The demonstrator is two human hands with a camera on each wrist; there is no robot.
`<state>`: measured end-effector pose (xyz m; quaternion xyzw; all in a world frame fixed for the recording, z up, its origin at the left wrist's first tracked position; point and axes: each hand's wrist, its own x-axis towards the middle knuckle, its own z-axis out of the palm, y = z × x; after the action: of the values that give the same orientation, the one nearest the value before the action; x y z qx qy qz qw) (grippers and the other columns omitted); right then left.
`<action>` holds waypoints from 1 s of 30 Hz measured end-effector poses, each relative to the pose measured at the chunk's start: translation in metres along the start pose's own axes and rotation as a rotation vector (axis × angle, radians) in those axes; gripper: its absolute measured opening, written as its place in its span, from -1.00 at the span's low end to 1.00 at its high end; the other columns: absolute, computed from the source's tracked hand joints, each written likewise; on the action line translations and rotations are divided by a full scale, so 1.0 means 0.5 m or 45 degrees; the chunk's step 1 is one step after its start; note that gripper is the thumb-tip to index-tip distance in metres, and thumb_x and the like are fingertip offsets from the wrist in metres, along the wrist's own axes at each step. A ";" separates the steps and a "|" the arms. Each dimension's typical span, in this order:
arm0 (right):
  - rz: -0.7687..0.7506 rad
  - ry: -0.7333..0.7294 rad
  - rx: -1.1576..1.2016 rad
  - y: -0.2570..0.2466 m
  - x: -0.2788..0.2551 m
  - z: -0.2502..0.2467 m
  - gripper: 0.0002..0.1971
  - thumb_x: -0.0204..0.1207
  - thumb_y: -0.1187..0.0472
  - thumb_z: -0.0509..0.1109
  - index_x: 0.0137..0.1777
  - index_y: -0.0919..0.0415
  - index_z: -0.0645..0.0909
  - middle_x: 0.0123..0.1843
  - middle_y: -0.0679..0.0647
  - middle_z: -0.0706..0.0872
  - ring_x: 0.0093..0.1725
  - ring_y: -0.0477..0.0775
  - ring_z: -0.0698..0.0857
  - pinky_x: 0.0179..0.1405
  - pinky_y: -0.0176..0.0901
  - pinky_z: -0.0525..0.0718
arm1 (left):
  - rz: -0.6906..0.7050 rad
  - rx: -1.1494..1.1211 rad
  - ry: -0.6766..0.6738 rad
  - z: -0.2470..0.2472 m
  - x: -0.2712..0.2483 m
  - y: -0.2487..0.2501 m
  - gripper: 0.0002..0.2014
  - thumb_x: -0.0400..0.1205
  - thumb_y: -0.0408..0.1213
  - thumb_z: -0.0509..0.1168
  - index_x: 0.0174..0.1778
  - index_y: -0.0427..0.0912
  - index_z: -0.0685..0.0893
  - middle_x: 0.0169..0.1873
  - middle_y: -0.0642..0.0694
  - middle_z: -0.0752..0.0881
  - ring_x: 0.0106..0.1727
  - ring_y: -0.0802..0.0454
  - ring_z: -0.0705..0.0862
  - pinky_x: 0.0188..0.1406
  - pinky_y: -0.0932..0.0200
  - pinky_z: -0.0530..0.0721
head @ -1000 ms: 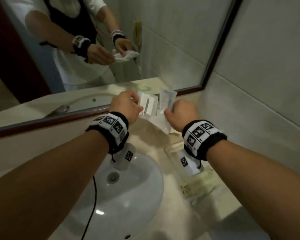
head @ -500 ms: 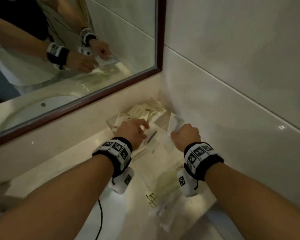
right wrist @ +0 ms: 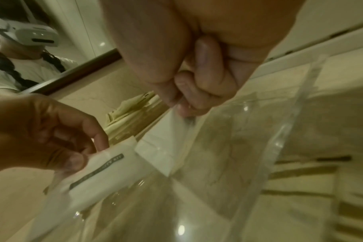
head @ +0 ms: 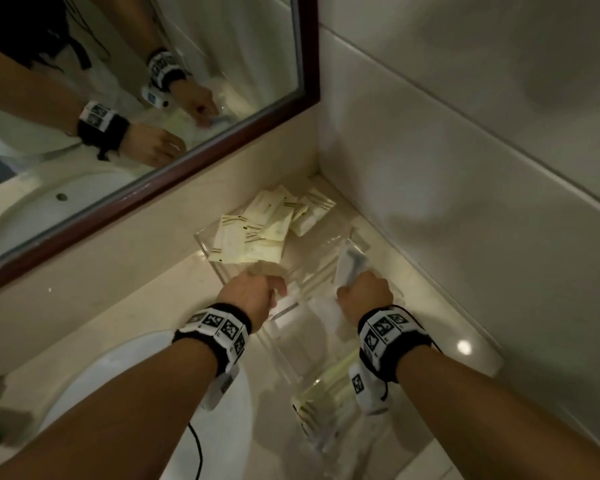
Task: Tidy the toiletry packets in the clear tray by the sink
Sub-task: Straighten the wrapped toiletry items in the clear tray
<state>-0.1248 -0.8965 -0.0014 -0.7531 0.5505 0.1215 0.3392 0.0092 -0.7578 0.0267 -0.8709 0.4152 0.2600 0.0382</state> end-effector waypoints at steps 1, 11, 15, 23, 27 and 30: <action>0.009 -0.003 0.001 -0.004 0.005 0.003 -0.69 0.56 0.11 0.32 0.06 0.39 0.63 0.10 0.29 0.74 0.07 0.26 0.74 -0.17 -0.14 0.59 | 0.005 0.033 -0.003 0.001 0.003 0.000 -0.56 0.58 -0.48 0.22 0.14 0.21 0.68 -0.28 0.21 0.62 -0.22 0.13 0.53 -0.25 0.25 0.44; 0.226 -0.118 0.290 -0.037 0.049 0.065 -0.66 0.46 0.07 0.37 0.01 0.38 0.65 0.00 0.24 0.76 -0.06 0.27 0.78 -0.19 -0.13 0.72 | 0.098 0.419 -0.067 0.022 0.027 0.020 -0.74 0.62 -0.23 0.29 0.20 0.12 0.66 0.04 -0.02 0.75 -0.03 -0.12 0.73 -0.09 0.01 0.73; 0.279 -0.141 0.505 -0.042 0.064 0.076 -0.71 0.46 0.08 0.35 -0.21 0.34 0.71 -0.34 0.16 0.82 -0.45 0.11 0.77 -0.46 -0.16 0.75 | 0.099 0.387 -0.101 0.030 0.030 0.028 -0.80 0.67 -0.06 0.25 0.16 0.04 0.66 0.02 -0.07 0.75 -0.04 -0.16 0.72 -0.07 -0.02 0.73; 0.288 -0.139 0.661 -0.028 0.067 0.099 -0.58 0.29 -0.09 0.43 -0.14 0.33 0.70 -0.49 0.13 0.80 -0.53 0.14 0.80 -0.45 0.10 0.83 | 0.132 0.323 -0.176 0.048 0.028 0.042 -0.76 0.64 0.02 0.32 0.17 0.06 0.70 0.05 -0.14 0.75 0.03 -0.16 0.72 -0.12 0.07 0.61; 0.246 -0.137 0.684 -0.030 0.031 0.055 -0.60 0.41 -0.06 0.49 -0.29 0.35 0.74 -0.52 0.16 0.78 -0.57 0.13 0.78 -0.49 0.06 0.82 | 0.152 0.276 -0.127 0.053 0.012 0.040 -0.74 0.61 0.10 0.32 0.13 0.09 0.69 0.01 -0.10 0.77 0.01 -0.14 0.72 -0.11 0.07 0.62; 0.204 -0.085 0.586 -0.014 0.004 0.019 -0.56 0.45 -0.12 0.43 -0.32 0.31 0.74 -0.54 0.12 0.77 -0.62 0.02 0.74 -0.62 -0.26 0.64 | 0.180 0.229 -0.140 0.051 -0.007 0.058 -0.71 0.63 0.15 0.28 0.16 0.14 0.69 0.03 -0.07 0.75 0.03 -0.12 0.71 -0.10 0.08 0.62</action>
<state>-0.1160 -0.8908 -0.0069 -0.6055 0.6102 0.0444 0.5090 -0.0248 -0.7670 0.0109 -0.8169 0.4945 0.2713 0.1204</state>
